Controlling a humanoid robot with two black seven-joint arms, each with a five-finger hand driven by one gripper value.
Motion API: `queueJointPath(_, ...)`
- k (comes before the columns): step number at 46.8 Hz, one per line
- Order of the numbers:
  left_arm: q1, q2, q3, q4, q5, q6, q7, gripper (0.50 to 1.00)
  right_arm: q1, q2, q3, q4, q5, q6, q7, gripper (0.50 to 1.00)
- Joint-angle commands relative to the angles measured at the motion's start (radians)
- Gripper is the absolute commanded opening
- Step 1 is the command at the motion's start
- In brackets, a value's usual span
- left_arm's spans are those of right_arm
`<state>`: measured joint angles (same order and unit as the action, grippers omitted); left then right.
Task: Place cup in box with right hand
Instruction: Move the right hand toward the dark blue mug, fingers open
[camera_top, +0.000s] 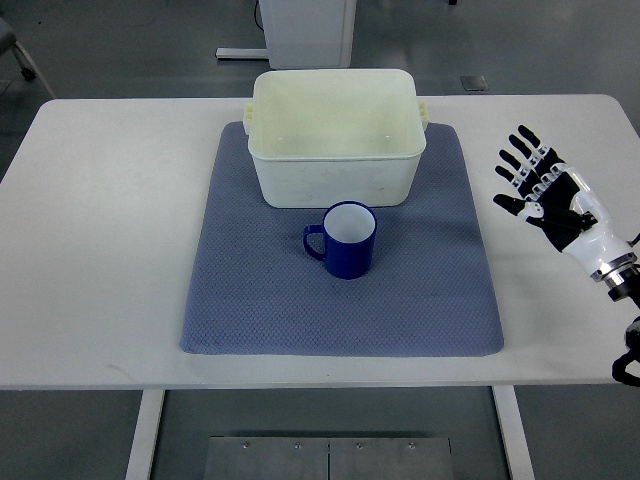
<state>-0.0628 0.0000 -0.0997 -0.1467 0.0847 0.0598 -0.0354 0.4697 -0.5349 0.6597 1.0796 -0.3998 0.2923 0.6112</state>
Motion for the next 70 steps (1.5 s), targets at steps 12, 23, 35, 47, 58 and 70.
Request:
queueJointPath(12, 0.000, 0.000, 0.000, -0.001, 0.000, 0.000, 0.000, 1.000, -0.037, -0.017, -0.054, 0.103, -0.034, 0.013, 0.000, 1.000)
queueJointPath(23, 0.000, 0.000, 0.000, 0.001, 0.000, 0.000, 0.000, 1.000, -0.043, 0.009, -0.063, 0.108, -0.048, 0.011, 0.000, 1.000)
queueJointPath(35, 0.000, 0.000, 0.000, -0.001, 0.000, 0.000, 0.000, 1.000, -0.042, 0.058, -0.063, 0.106, -0.079, 0.007, 0.000, 0.998)
queueJointPath(47, 0.000, 0.000, 0.000, -0.001, 0.000, 0.000, 0.000, 1.000, -0.034, 0.092, -0.063, 0.106, -0.093, 0.002, 0.000, 0.998)
queueJointPath(58, 0.000, 0.000, 0.000, 0.001, 0.000, 0.000, 0.000, 1.000, -0.028, 0.139, -0.068, 0.095, -0.119, -0.022, 0.000, 0.998)
queueJointPath(70, 0.000, 0.000, 0.000, 0.001, 0.000, 0.000, 0.000, 1.000, -0.008, 0.203, -0.095, 0.065, -0.137, -0.068, 0.000, 0.998)
